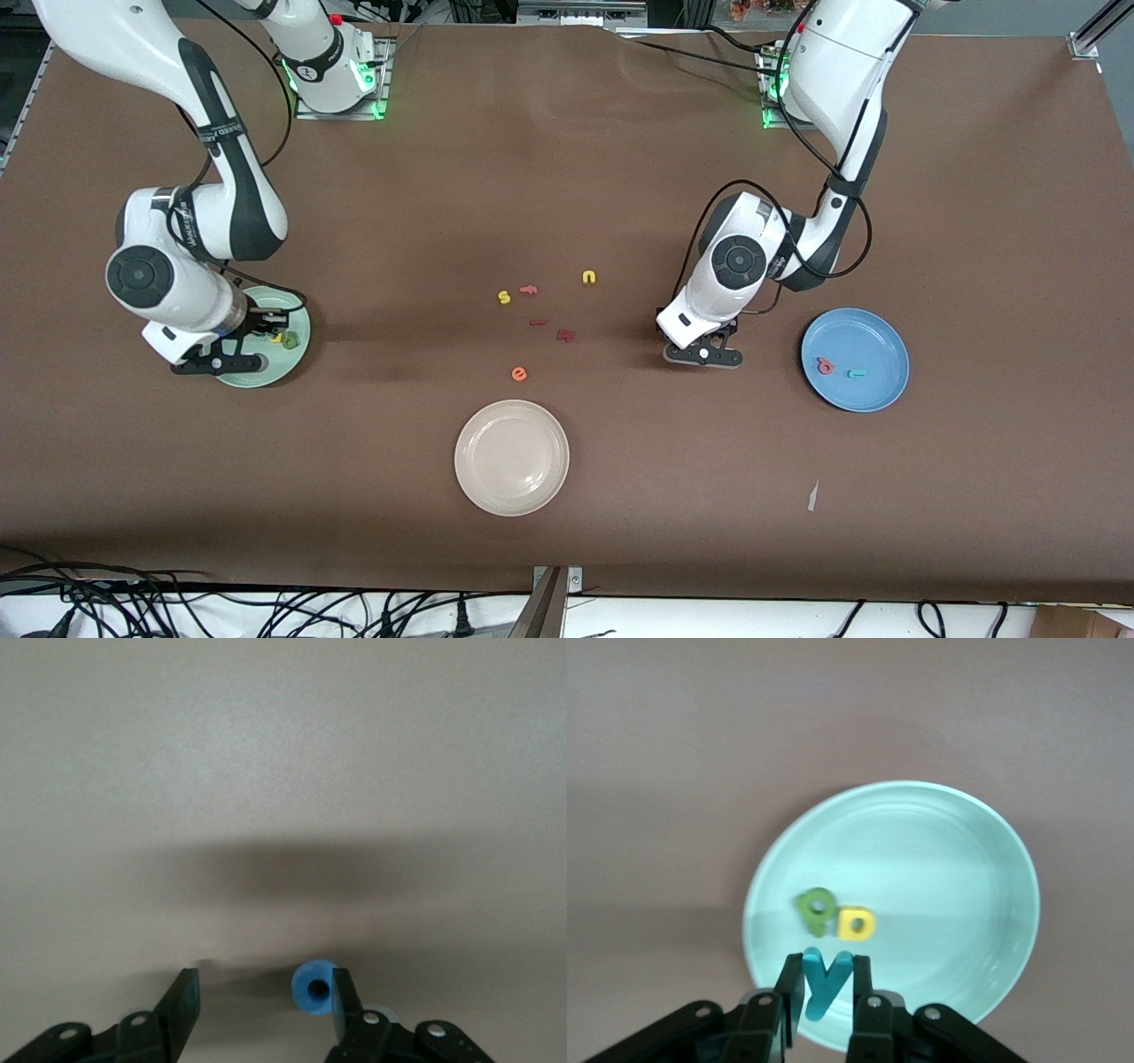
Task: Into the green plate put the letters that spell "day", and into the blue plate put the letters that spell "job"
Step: 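Drop the cyan y on the green plate while the left gripper grasps blue o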
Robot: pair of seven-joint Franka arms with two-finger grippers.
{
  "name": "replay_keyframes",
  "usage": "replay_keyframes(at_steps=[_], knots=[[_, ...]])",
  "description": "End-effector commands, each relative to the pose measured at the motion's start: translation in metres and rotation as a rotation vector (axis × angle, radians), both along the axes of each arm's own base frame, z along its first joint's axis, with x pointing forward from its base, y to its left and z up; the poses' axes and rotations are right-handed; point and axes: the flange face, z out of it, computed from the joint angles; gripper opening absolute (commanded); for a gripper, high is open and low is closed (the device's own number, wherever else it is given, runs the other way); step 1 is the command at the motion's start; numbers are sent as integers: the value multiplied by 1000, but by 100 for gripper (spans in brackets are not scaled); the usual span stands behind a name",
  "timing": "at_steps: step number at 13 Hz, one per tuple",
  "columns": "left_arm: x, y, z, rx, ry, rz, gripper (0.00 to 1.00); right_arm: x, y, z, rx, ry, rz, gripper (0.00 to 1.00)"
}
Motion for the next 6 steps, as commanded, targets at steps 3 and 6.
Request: replay_keyframes(at_steps=[3,6], knots=[[3,-19,-2,-12,-12,-3,69,-22,-17,-13,65,-52,53,0],[3,-20,-2,-8,-15,-10,69,-6,-16,3,64,-63,36,100]])
